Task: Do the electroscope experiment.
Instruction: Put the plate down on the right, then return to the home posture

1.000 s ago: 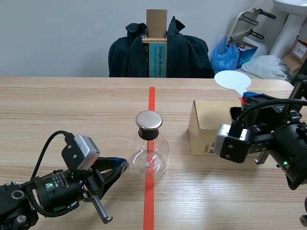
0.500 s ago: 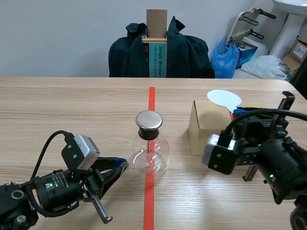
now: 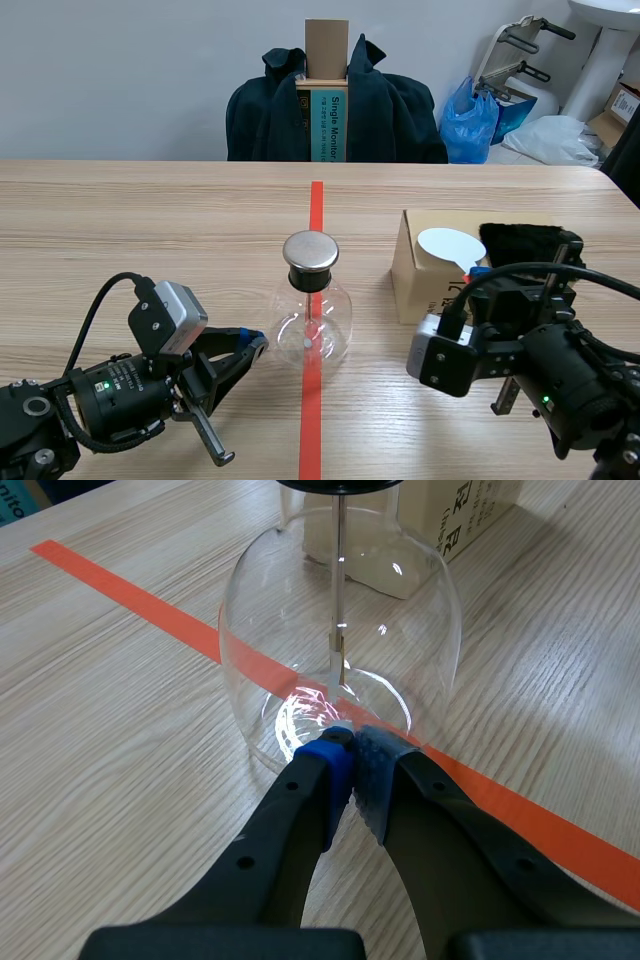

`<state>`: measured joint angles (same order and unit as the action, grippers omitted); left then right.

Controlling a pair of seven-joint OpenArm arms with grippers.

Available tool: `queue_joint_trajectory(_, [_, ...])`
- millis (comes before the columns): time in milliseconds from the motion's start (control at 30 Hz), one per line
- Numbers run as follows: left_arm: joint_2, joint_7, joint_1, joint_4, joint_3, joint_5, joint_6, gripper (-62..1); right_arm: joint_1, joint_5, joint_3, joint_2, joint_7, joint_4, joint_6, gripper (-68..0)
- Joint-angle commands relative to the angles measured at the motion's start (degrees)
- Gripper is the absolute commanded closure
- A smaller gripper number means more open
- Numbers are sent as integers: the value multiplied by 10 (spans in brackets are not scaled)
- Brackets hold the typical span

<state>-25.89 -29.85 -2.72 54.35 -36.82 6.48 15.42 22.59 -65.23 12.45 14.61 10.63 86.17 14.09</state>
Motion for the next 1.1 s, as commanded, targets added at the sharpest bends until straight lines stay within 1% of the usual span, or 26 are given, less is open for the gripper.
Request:
queue_joint_trajectory(0, [-1,-8,-3,7,3,3,1,-19,-5,7,-5,1,0,6,-3,-9])
queue_joint_trajectory(133, [0,-8,-1,7,3,3,1,-19,-5,23,-5,1,0,5,-4,-9])
queue_joint_trajectory(200, [0,-8,-1,7,3,3,1,-19,-5,38,-5,1,0,5,-4,-10])
queue_joint_trajectory(267, [-1,-8,-1,7,3,3,1,-19,-5,52,-5,1,0,5,-4,-42])
queue_joint_trajectory(333, [-2,-8,-1,7,3,3,1,-19,-5,61,-5,1,-1,5,-4,-105])
queue_joint_trajectory(367, [-2,-8,-1,7,3,3,1,-19,-5,65,-5,1,-1,5,-4,-147])
queue_joint_trajectory(500, [-5,-8,-1,7,3,3,1,-19,-5,70,-5,2,-5,5,-4,-355])
queue_joint_trajectory(567, [-7,-8,-1,7,3,0,1,-19,-5,80,-5,2,-5,5,-3,-460])
queue_joint_trajectory(667, [-8,-8,-1,7,3,-3,1,-19,-5,101,-5,2,-5,5,0,-587])
queue_joint_trajectory(733, [-8,-8,-1,7,3,-3,1,-19,-5,109,-5,2,-15,5,0,-631])
queue_joint_trajectory(833, [-8,-8,-1,7,3,-3,1,-19,1,132,-5,10,-29,6,1,-642])
queue_joint_trajectory(867, [-8,-8,-1,7,3,-2,1,-19,7,145,-5,17,-29,8,1,-642])
queue_joint_trajectory(933, [-10,-8,3,9,3,-2,1,-19,26,194,-5,34,-17,18,-3,-642])
queue_joint_trajectory(1000, [-16,-8,10,15,3,-1,1,-19,51,270,-8,54,-9,38,-5,-642])
queue_joint_trajectory(1067, [-28,-8,24,36,3,-1,1,-19,82,371,-22,73,-9,64,-5,-642])
